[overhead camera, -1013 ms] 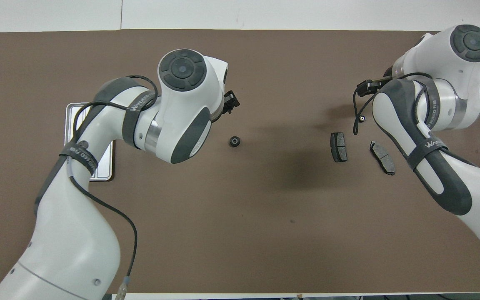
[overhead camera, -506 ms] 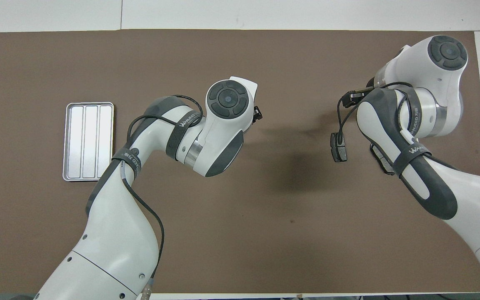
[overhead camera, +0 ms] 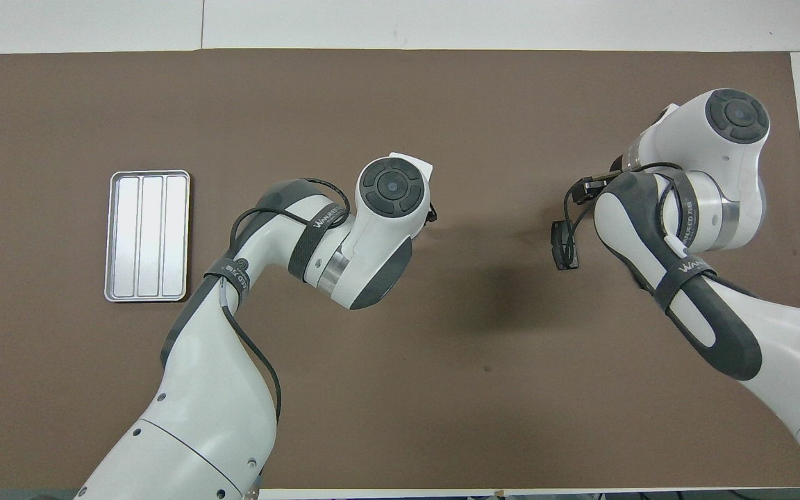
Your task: Pick bearing gear from pile to tray
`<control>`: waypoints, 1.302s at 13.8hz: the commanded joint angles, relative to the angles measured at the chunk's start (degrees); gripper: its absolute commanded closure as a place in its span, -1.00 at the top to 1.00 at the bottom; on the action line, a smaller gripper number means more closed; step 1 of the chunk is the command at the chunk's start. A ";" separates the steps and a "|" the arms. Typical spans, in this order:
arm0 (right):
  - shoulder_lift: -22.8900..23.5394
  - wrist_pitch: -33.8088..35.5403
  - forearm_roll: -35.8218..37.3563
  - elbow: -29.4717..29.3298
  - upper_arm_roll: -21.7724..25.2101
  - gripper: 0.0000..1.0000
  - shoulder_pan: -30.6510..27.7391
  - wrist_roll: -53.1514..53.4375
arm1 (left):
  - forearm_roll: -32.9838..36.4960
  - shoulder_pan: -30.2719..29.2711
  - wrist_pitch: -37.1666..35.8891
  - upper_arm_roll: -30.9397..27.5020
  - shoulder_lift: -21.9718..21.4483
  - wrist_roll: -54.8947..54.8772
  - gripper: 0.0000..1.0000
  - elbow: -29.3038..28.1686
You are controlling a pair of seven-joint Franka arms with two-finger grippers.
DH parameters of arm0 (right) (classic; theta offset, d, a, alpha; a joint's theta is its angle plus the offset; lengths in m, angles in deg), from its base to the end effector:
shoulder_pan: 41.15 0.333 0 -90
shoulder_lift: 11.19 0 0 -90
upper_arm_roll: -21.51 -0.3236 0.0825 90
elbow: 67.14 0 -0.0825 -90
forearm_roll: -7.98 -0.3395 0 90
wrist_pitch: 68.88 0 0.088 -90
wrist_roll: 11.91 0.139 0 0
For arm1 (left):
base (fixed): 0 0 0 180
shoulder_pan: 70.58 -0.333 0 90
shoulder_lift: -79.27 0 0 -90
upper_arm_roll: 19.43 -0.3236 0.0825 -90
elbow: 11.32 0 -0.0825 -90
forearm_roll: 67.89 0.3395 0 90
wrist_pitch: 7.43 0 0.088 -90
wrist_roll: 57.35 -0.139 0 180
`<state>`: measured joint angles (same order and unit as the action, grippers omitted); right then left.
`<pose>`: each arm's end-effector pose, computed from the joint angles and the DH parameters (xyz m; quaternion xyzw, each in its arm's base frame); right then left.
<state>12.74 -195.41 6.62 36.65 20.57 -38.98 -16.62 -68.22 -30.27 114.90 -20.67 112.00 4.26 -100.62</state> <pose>0.6099 0.0338 0.3121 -0.9980 -0.0604 0.0102 0.0129 0.5145 -0.4208 0.3120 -0.9807 -0.1952 -0.0043 0.0001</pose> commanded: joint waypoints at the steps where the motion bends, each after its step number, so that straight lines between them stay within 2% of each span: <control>1: -2.40 -1.44 -0.92 3.35 -0.46 0.69 -1.73 -3.72 | 1.11 0.91 4.74 -0.87 -0.91 3.96 1.00 -3.59; 5: -2.49 -1.53 -0.92 3.96 -0.46 0.69 -3.05 -5.31 | 1.20 0.74 7.39 -1.04 -1.00 3.87 1.00 -6.23; 14: -0.82 -4.17 -0.92 3.96 -0.46 0.68 -2.26 -3.82 | 1.20 0.12 8.71 -1.04 -1.00 3.87 0.90 -6.15; 16: -0.73 -5.13 -0.92 3.96 -0.46 0.68 -2.26 -3.91 | 1.20 0.03 9.15 -1.04 -1.00 3.96 0.84 -6.15; 18: -0.38 -5.83 -0.92 3.96 -0.46 0.68 -2.26 -3.91 | 1.20 0.21 9.15 -1.04 -0.91 4.05 0.68 -6.33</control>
<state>12.30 -199.03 6.62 39.62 20.34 -41.01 -20.31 -68.18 -30.40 122.57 -21.39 112.08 7.05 -105.03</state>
